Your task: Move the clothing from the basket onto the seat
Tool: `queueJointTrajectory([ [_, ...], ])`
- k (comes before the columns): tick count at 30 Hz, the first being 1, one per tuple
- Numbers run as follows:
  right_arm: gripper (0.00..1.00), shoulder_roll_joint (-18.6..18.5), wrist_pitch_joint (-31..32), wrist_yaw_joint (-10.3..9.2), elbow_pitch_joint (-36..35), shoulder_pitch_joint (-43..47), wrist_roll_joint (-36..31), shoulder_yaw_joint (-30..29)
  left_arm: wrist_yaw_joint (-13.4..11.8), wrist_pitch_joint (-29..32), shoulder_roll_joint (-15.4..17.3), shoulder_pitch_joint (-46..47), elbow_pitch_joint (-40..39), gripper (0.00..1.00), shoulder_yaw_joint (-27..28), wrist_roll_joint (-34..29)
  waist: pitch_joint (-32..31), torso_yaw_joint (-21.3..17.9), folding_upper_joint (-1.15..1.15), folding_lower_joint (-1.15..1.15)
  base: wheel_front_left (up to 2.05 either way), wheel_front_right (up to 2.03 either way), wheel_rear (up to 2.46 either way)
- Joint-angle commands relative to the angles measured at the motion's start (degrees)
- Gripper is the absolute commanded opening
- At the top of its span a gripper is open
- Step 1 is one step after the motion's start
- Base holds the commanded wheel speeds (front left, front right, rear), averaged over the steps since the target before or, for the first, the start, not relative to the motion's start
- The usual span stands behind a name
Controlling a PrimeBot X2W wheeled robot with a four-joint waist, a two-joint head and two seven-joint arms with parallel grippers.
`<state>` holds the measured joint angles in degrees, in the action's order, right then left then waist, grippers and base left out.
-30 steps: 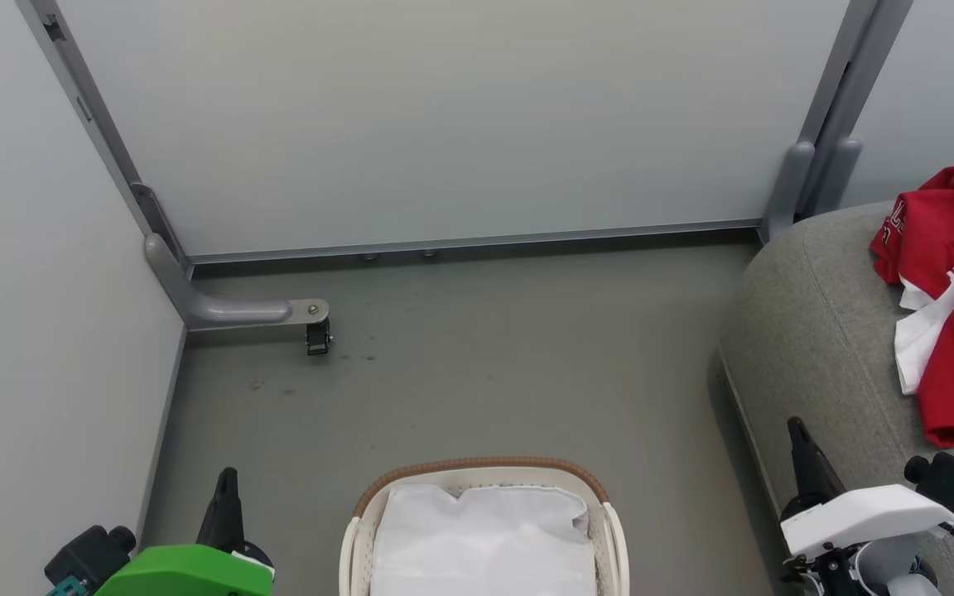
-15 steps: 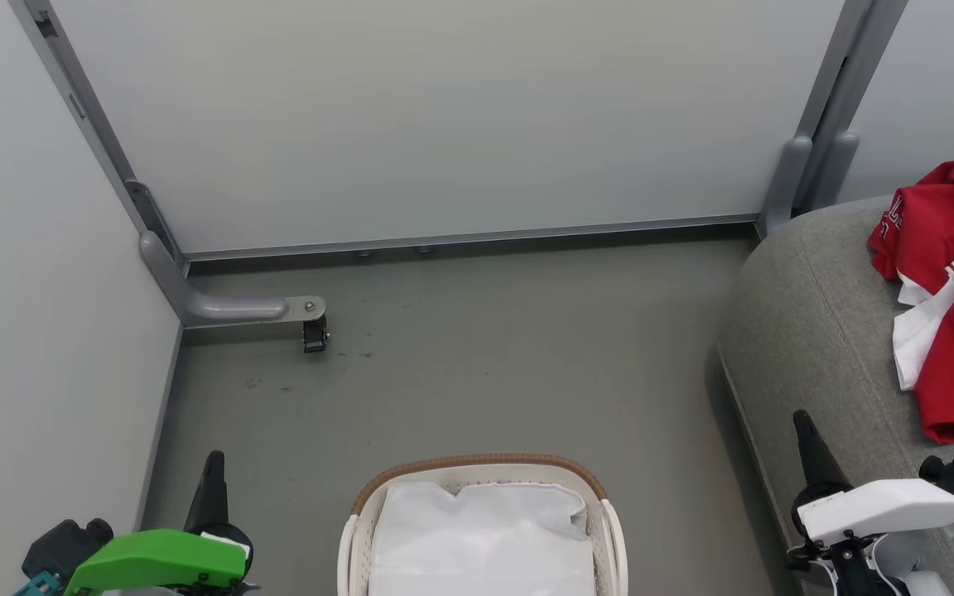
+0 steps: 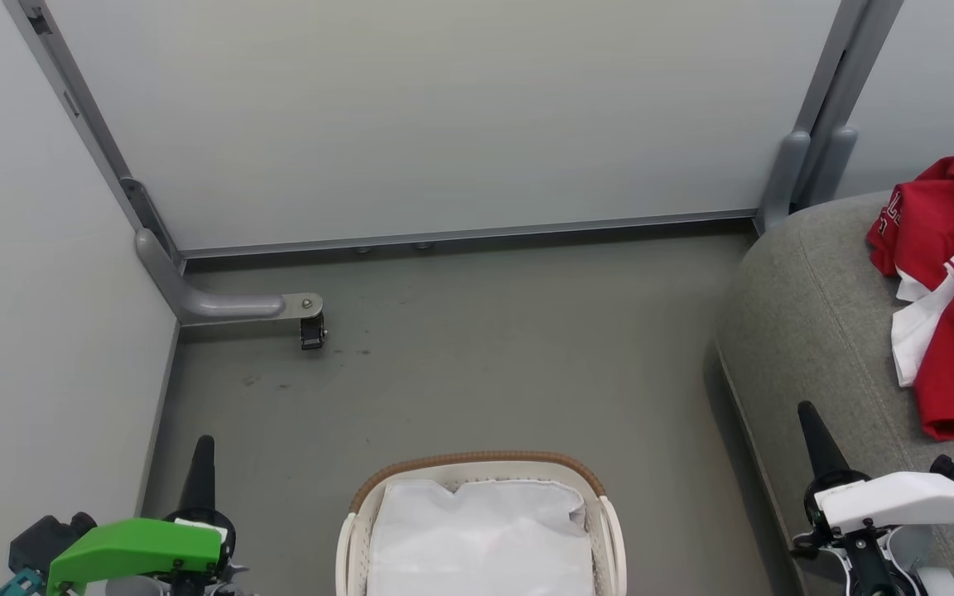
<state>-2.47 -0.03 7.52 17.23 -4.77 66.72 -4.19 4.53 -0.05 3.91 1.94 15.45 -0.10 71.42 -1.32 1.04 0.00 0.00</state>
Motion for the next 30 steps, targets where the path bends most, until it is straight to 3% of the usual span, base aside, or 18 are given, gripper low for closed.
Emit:
queueJointTrajectory([
  [1,0.00,-0.37,0.40,-0.03,-0.81,-1.26,1.49,-0.27,0.37,0.36,-0.13,1.68,-0.57,0.00,0.57,1.27,0.04,-0.03,0.00,0.00,0.00,0.00,0.00],
  [30,0.00,-0.49,4.16,-0.04,-2.34,-1.59,15.81,-1.60,2.07,4.16,-0.64,3.55,-1.19,0.00,4.33,12.98,0.81,-0.56,0.00,0.00,0.00,0.00,0.00],
])
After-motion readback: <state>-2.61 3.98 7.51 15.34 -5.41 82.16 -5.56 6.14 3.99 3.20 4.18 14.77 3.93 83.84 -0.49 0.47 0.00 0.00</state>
